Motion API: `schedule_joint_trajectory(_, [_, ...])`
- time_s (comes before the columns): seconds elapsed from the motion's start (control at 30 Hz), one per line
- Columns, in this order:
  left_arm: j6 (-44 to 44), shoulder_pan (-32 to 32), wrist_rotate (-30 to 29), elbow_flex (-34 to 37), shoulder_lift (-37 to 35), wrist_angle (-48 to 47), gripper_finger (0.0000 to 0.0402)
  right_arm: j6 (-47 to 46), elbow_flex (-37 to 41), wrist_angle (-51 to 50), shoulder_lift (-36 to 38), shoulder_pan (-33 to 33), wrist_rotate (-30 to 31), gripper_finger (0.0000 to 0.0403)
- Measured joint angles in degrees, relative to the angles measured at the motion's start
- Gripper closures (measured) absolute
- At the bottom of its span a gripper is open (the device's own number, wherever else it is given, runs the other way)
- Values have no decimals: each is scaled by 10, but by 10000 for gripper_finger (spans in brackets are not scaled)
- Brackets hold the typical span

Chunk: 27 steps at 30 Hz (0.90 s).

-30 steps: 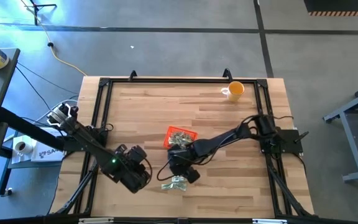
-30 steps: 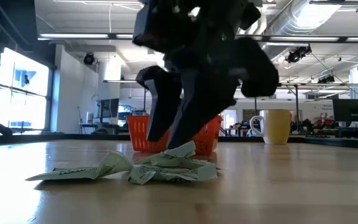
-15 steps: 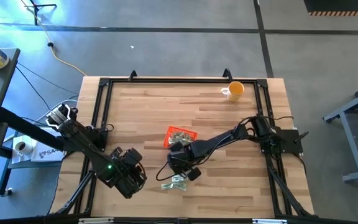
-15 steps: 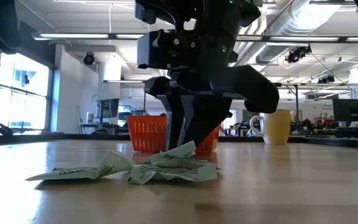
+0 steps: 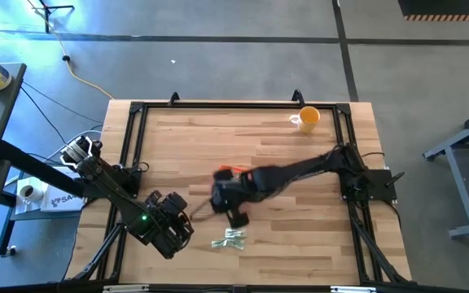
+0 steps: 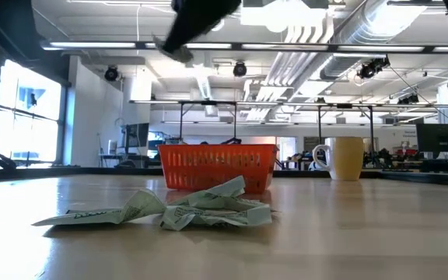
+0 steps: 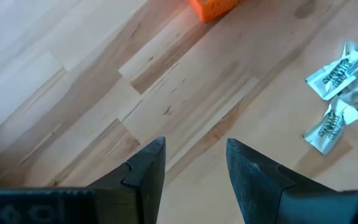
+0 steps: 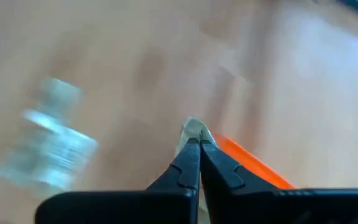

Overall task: Pick and place Stevia / Truvia into bins
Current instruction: Put the stevia packet into the orange bin

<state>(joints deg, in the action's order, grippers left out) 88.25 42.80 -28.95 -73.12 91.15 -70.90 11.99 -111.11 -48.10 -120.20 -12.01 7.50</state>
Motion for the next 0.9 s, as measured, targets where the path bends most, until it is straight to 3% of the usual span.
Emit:
schedule_joint_trajectory(0.1, [-17,0,-7,0,0,2,197,-13,-9,-43,-2,45,40,397])
schedule_joint_trajectory(0.3, [-29,0,-7,0,0,3,197,-45,53,-90,-3,107,-51,360])
schedule_joint_trajectory(0.47, [-31,0,-7,0,0,3,197,-76,63,-73,-3,102,-74,282])
schedule_joint_trajectory(0.63, [-84,-1,0,3,0,29,197,-79,55,-117,7,84,-36,187])
schedule_joint_trajectory(0.77, [-175,-8,43,38,0,145,197,-68,69,-137,39,58,-41,130])
schedule_joint_trajectory(0.9, [-260,-32,125,102,0,343,197,-78,141,-127,94,21,-39,107])
